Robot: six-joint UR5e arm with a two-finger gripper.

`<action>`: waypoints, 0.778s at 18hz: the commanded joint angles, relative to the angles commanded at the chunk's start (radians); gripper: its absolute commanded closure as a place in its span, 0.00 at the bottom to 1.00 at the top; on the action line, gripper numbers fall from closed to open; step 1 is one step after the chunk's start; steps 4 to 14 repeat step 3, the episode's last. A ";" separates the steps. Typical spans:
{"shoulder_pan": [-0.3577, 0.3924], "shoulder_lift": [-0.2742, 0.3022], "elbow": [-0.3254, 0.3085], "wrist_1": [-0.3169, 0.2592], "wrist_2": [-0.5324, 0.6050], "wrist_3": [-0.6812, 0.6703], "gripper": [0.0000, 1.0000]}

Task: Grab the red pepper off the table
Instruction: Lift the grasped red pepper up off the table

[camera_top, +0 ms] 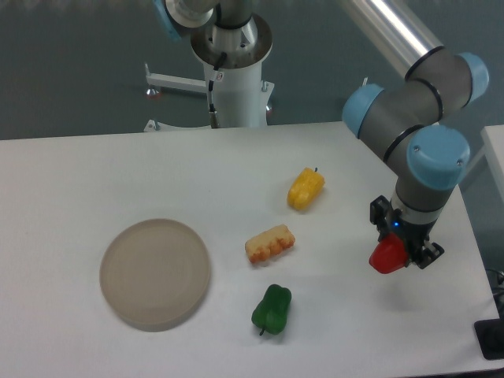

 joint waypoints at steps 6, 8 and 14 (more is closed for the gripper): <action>0.000 0.002 -0.002 0.000 -0.006 0.000 0.50; 0.000 0.002 -0.002 0.000 -0.006 0.000 0.50; 0.000 0.002 -0.002 0.000 -0.006 0.000 0.50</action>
